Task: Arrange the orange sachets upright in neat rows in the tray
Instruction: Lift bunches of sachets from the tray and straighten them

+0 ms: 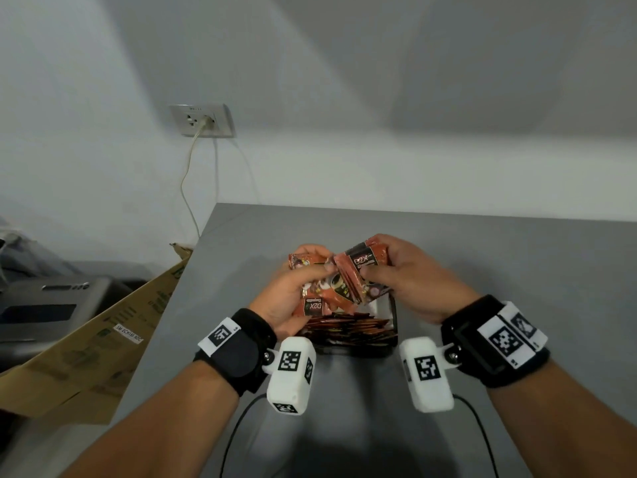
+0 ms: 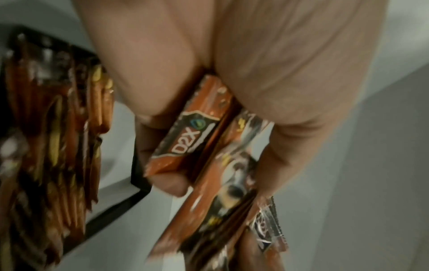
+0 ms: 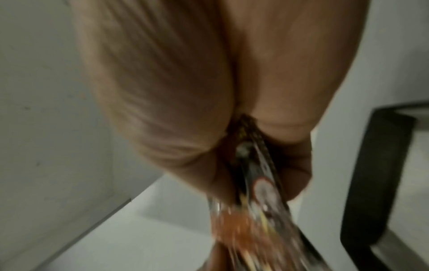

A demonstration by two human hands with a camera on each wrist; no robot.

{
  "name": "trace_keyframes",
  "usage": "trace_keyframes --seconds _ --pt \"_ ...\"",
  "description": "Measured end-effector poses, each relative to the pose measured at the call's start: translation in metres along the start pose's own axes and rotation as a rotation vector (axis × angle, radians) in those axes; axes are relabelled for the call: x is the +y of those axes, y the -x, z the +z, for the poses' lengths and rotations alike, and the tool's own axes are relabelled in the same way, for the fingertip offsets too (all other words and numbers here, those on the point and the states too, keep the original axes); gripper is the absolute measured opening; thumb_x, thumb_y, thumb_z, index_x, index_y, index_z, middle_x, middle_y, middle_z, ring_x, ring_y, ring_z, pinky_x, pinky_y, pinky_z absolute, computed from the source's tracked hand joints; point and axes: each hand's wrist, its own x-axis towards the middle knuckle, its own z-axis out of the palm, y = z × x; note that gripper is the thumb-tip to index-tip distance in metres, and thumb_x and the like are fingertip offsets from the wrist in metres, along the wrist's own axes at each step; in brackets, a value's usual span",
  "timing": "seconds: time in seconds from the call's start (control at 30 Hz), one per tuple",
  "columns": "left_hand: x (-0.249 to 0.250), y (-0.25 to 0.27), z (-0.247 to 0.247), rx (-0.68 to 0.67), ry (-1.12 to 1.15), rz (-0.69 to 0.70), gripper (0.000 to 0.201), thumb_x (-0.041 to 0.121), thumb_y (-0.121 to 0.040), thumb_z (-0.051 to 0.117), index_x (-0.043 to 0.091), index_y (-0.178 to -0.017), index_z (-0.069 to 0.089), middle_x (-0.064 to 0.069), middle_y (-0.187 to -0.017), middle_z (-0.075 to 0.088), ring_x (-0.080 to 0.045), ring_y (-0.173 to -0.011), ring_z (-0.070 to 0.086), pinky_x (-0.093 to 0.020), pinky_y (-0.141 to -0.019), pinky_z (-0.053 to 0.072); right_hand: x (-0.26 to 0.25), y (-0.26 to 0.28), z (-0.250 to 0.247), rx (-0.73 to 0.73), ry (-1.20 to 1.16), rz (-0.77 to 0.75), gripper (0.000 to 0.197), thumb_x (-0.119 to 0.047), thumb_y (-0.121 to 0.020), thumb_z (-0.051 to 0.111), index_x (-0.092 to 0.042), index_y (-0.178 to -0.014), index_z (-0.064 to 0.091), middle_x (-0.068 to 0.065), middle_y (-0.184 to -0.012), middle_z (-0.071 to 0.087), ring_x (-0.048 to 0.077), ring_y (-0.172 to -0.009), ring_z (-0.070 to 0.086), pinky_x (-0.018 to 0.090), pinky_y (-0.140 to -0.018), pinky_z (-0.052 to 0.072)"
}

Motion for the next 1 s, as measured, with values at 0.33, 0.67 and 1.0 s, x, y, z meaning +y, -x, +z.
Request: trace_keyframes --seconds 0.33,0.67,1.0 --pt "0.009 -0.016 0.002 0.235 -0.165 0.147 0.051 -0.028 -0.072 0.053 0.009 -0.108 0.056 -0.025 -0.115 0.060 -0.037 -0.095 0.070 -0.036 -0.054 0.057 -0.003 -0.015 0.004 0.254 -0.189 0.080 0.019 -0.007 -0.098 0.055 -0.023 -0.102 0.064 -0.009 -0.085 0.075 0.009 -0.078 0.069 0.024 -0.068 0.053" --pt "-0.019 -0.015 0.022 0.246 0.086 0.206 0.052 -0.027 -0.080 0.047 0.012 -0.114 0.055 -0.021 -0.102 0.065 -0.032 -0.081 0.068 -0.040 -0.065 0.059 0.002 -0.018 0.041 0.375 -0.649 0.152 0.020 -0.005 -0.100 0.052 -0.012 -0.096 0.070 0.002 -0.079 0.073 0.015 -0.068 0.063 0.027 -0.062 0.047" --pt "-0.009 -0.002 0.003 0.132 0.183 0.052 0.060 -0.008 -0.075 0.057 0.014 -0.131 0.057 -0.022 -0.116 0.066 -0.039 -0.098 0.069 -0.052 -0.075 0.059 0.008 0.000 0.008 0.320 -0.712 0.094 0.019 -0.007 -0.101 0.051 -0.007 -0.108 0.069 0.011 -0.094 0.071 0.019 -0.076 0.060 0.030 -0.064 0.042"
